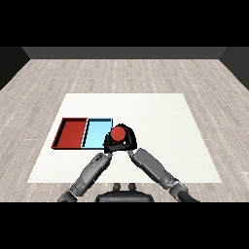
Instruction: Pick the red can and put it in the red box
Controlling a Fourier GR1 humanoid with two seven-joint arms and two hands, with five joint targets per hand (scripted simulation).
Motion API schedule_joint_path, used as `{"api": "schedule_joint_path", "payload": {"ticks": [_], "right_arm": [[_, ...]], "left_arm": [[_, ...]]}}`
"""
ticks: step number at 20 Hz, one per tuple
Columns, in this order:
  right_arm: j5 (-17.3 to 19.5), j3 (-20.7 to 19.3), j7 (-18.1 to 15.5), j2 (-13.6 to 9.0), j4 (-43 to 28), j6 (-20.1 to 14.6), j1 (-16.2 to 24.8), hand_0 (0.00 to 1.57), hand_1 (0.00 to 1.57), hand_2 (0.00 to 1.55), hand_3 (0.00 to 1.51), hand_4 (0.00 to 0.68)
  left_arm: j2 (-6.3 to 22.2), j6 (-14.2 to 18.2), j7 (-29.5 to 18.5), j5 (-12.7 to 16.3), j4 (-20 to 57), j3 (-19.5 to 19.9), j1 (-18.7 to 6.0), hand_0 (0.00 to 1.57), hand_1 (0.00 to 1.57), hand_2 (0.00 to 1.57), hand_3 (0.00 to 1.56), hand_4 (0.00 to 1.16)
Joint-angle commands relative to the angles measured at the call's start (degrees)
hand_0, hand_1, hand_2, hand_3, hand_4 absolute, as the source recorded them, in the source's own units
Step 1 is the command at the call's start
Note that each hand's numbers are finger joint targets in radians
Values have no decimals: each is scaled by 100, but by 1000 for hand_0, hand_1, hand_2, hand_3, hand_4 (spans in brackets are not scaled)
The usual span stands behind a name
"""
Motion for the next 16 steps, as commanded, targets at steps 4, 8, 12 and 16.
{"api": "schedule_joint_path", "payload": {"ticks": [4, 8, 12, 16], "right_arm": [[674, -37, 416, 63, -40, 148, 113, 0, 0, 0, 0, 0], [701, -226, 287, 65, -32, 431, 319, 0, 0, 0, 0, 0], [1066, -427, 675, 66, -298, 288, 264, 0, 0, 0, 0, 0], [897, -425, 270, 65, -280, 375, 424, 0, 0, 0, 0, 0]], "left_arm": [[-86, 88, -88, -84, 72, 204, -113, 1571, 1571, 1529, 1455, 1118], [58, 122, 336, -477, -543, 154, 184, 1571, 1571, 1529, 1455, 1118], [-88, 25, -271, -129, 115, 84, 95, 1571, 1571, 1567, 1497, 1135], [-89, 204, 202, -98, 91, 96, -195, 1571, 1571, 1571, 1509, 1145]]}}
